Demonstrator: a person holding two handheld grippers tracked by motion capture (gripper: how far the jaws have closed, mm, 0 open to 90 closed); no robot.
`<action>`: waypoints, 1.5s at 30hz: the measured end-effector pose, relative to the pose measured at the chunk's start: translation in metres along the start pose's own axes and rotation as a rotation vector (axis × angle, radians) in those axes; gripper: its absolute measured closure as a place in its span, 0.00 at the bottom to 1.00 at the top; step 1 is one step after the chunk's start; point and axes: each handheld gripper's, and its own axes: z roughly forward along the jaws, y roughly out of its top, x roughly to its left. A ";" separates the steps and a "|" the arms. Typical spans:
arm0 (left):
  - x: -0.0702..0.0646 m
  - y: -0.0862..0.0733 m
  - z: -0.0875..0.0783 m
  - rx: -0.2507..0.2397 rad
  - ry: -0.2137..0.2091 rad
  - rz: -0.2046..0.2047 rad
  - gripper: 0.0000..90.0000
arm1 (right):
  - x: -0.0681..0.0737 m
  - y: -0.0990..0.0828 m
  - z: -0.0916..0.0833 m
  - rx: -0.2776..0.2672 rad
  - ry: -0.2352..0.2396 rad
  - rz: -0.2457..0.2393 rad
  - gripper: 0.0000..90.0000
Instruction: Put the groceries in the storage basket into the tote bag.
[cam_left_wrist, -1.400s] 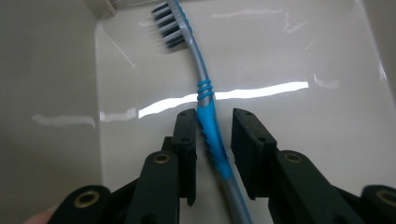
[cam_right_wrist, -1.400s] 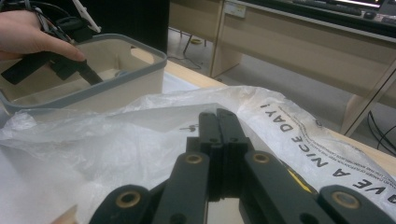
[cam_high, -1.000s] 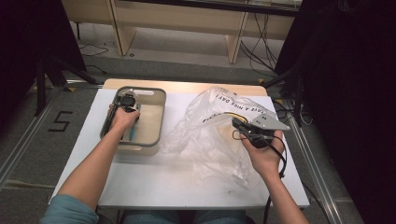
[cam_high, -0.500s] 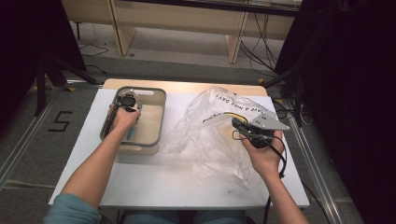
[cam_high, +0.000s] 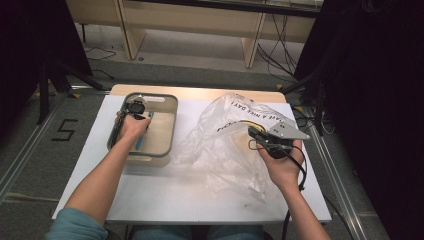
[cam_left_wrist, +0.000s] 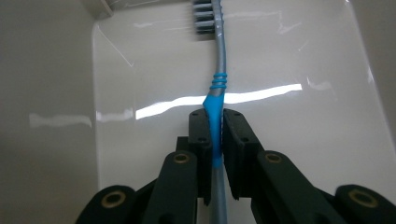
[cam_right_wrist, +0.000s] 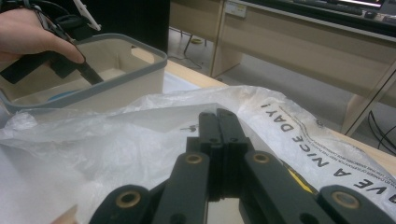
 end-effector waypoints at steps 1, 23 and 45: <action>0.000 0.000 0.000 0.000 0.000 0.006 0.91 | 0.000 0.000 0.000 -0.001 -0.001 -0.001 1.00; -0.005 0.000 -0.004 -0.019 -0.021 0.042 0.91 | 0.000 0.000 0.000 0.002 -0.001 0.000 1.00; -0.003 -0.001 -0.026 -0.088 -0.063 0.047 0.91 | 0.001 0.000 0.000 0.008 0.001 0.003 1.00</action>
